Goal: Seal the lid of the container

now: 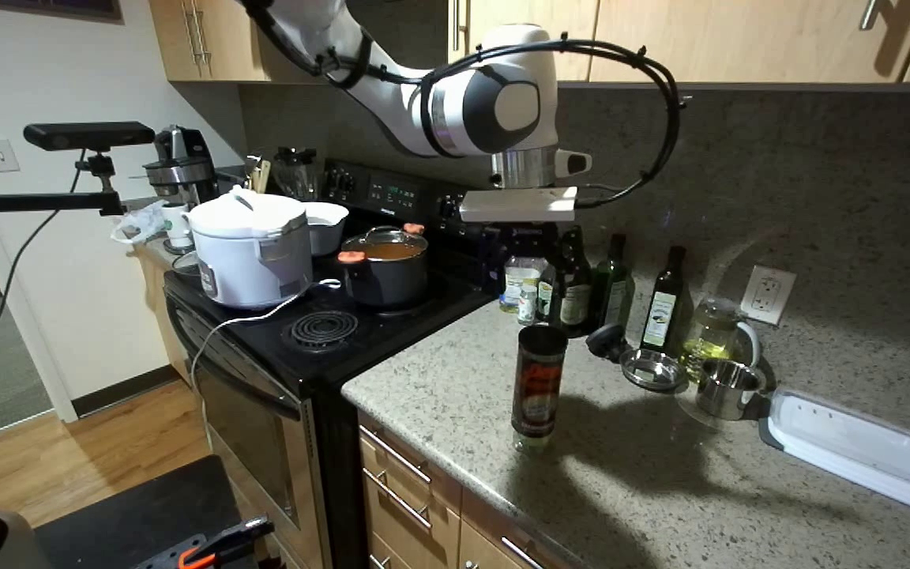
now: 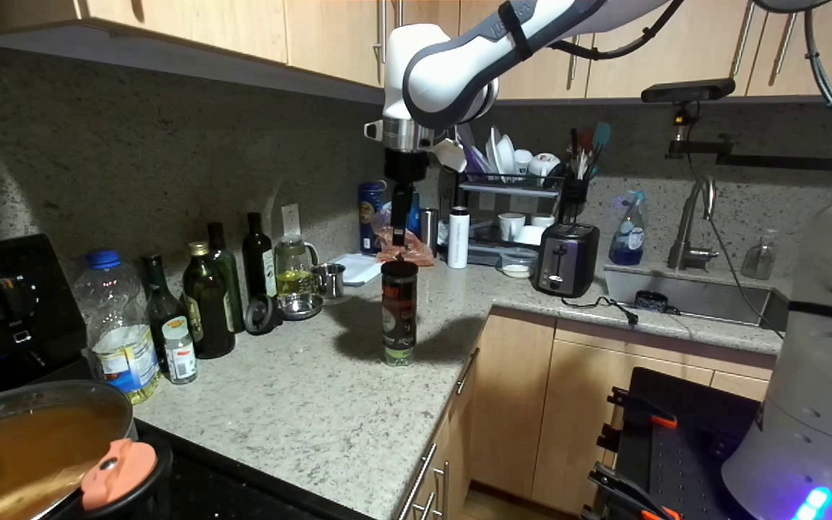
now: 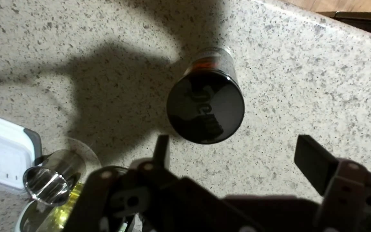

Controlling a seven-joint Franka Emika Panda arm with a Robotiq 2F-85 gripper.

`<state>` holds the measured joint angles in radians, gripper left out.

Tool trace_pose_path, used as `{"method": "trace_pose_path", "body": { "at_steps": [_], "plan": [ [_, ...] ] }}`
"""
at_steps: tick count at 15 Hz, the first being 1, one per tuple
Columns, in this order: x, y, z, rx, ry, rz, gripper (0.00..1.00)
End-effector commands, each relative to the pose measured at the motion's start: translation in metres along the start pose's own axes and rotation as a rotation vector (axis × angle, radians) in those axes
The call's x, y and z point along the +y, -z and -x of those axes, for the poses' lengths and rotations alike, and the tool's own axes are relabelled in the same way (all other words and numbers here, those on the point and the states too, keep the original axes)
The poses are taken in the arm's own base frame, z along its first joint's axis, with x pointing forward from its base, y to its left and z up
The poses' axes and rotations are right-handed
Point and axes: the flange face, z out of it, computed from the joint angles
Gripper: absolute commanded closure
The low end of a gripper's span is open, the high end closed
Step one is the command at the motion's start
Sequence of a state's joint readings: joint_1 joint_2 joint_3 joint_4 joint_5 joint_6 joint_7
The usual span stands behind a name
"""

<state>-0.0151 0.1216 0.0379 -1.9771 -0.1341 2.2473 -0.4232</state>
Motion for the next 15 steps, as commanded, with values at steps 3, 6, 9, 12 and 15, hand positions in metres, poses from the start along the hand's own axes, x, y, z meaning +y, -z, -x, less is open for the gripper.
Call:
{"method": "trace_pose_path", "body": {
  "at_steps": [3, 6, 9, 12, 15],
  "plan": [
    [-0.002, 0.003, -0.004, -0.011, 0.003, 0.011, 0.44],
    [0.0, 0.002, -0.007, -0.011, 0.011, 0.009, 0.67],
    [-0.005, 0.001, -0.013, -0.014, 0.021, 0.003, 0.91],
    [-0.014, 0.006, -0.021, -0.019, 0.03, 0.012, 1.0],
    [-0.02, 0.009, -0.029, -0.032, 0.034, 0.03, 1.0]
  ]
}}
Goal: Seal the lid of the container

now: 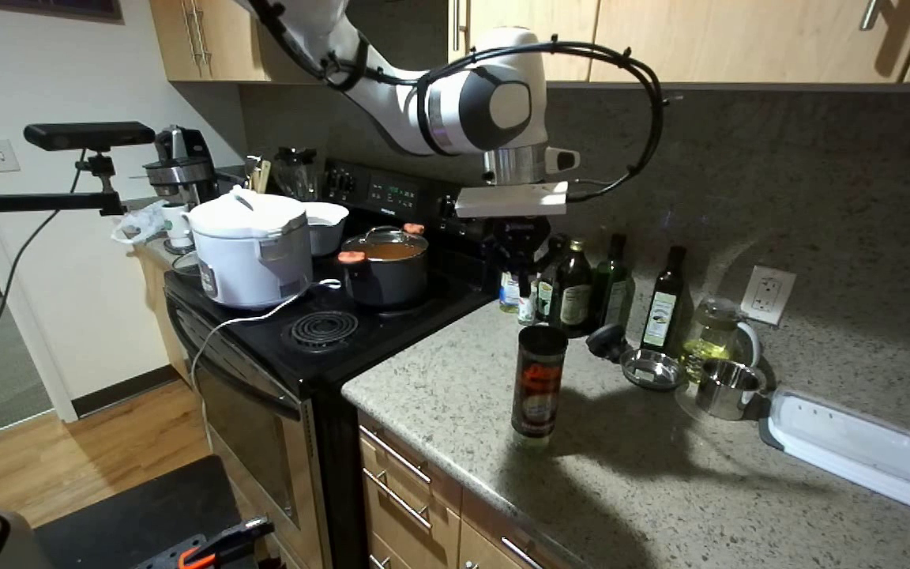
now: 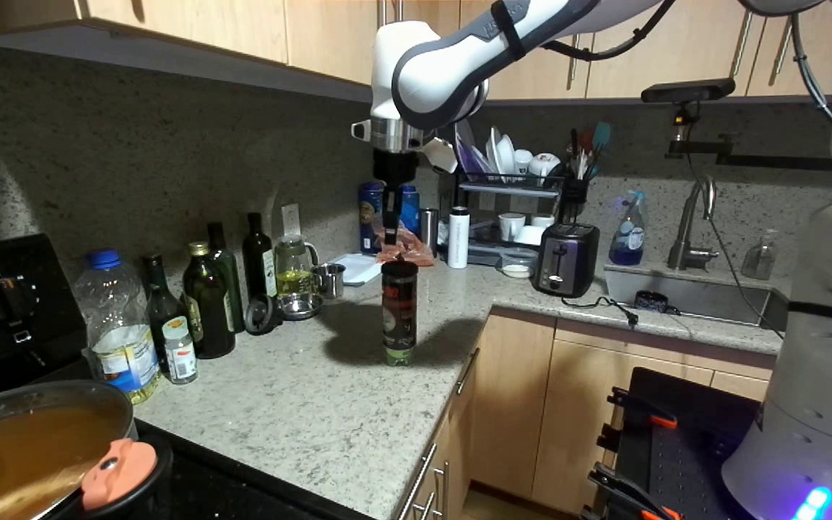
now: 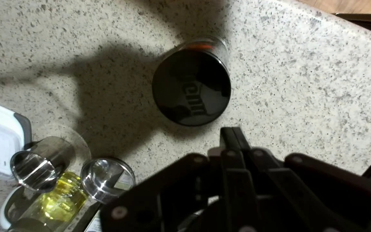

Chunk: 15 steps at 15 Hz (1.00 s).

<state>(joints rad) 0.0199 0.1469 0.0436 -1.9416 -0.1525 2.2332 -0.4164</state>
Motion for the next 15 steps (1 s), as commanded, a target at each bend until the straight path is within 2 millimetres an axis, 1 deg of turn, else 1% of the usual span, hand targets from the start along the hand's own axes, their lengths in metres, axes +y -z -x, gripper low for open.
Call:
{"method": "trace_pose_path", "body": {
  "at_steps": [1, 5, 11, 13, 15],
  "plan": [
    [-0.004, 0.007, -0.013, -0.04, -0.016, 0.024, 1.0],
    [-0.001, -0.004, -0.023, -0.063, -0.03, 0.021, 1.0],
    [0.013, -0.026, -0.039, -0.077, -0.031, 0.019, 1.0],
    [0.018, -0.032, -0.041, -0.083, -0.039, 0.014, 1.0],
    [0.022, -0.033, -0.042, -0.086, -0.048, 0.013, 1.0]
  ]
}}
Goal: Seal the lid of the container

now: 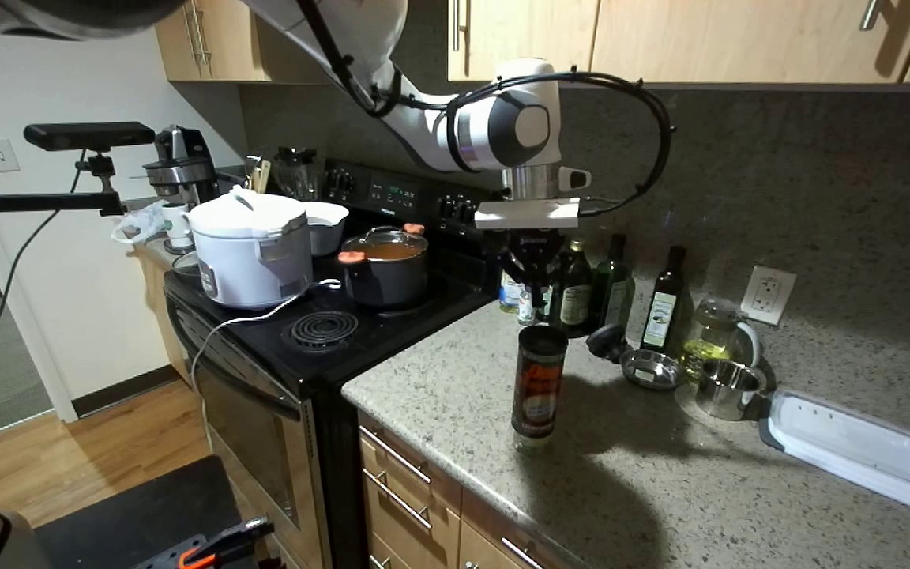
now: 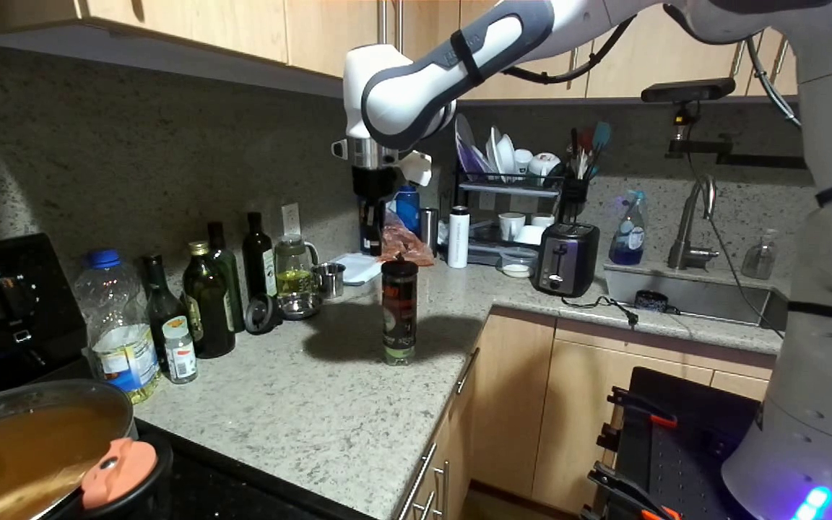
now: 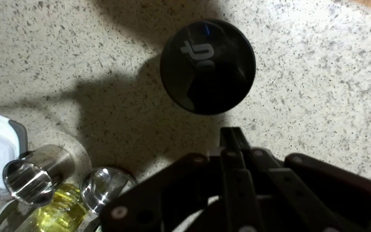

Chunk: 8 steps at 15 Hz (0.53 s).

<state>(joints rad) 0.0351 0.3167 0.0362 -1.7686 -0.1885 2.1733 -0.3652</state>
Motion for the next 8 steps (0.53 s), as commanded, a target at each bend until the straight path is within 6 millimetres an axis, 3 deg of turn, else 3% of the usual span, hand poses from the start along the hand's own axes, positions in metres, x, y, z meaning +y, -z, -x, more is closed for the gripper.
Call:
{"method": "trace_pose_path", "body": {
  "at_steps": [1, 8],
  "plan": [
    [0.0102, 0.0026, -0.004, -0.024, -0.028, 0.011, 1.0],
    [0.0199, -0.0002, 0.0009, -0.038, -0.054, 0.008, 1.0]
  ]
}}
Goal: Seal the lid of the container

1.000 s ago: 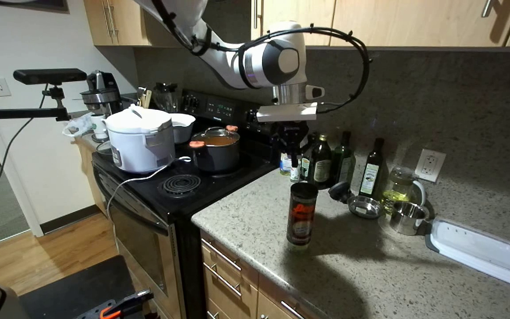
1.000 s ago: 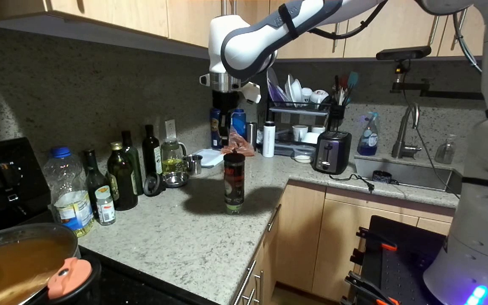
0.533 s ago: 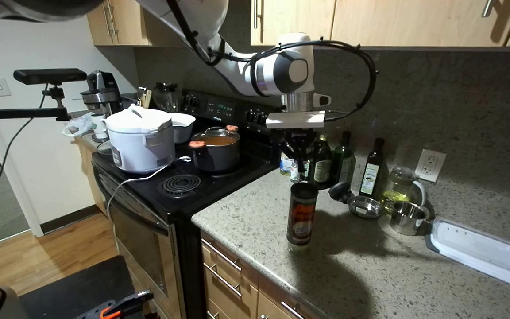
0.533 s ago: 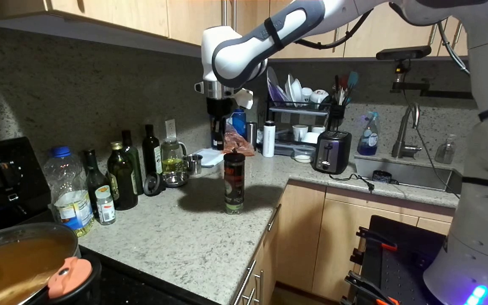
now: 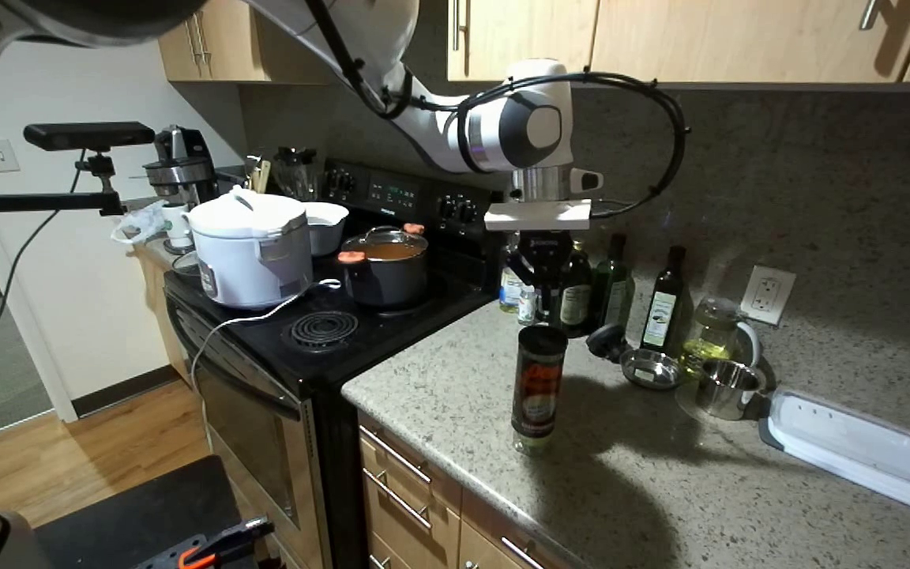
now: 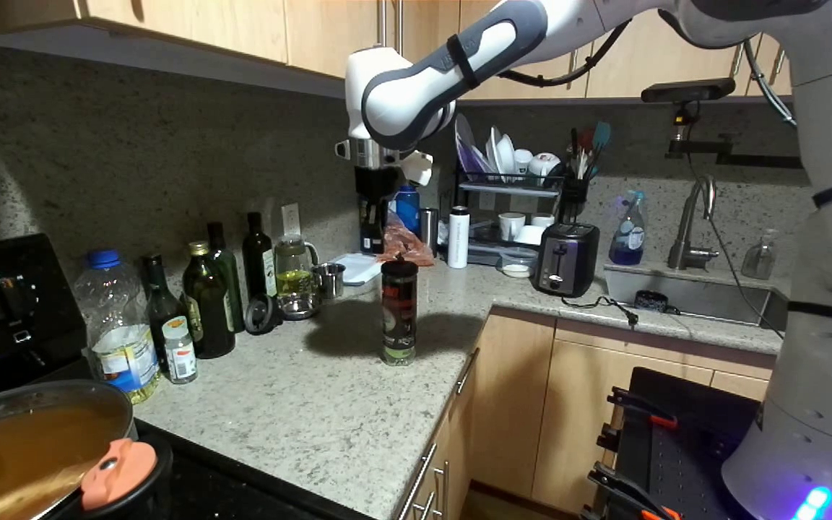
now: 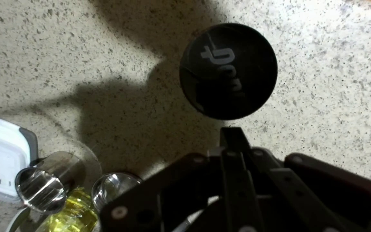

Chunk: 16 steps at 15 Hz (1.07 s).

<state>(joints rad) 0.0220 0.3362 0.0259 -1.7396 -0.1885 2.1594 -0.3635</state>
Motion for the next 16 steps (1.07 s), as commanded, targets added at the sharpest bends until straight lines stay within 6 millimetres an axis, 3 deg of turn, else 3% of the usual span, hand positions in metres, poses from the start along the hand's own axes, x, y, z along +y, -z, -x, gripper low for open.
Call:
{"method": "trace_pose_path", "body": {
  "at_steps": [1, 16],
  "plan": [
    [0.005, 0.002, 0.0, -0.031, -0.031, 0.005, 1.0],
    [-0.001, -0.02, 0.001, -0.075, -0.025, -0.038, 1.0]
  ]
}}
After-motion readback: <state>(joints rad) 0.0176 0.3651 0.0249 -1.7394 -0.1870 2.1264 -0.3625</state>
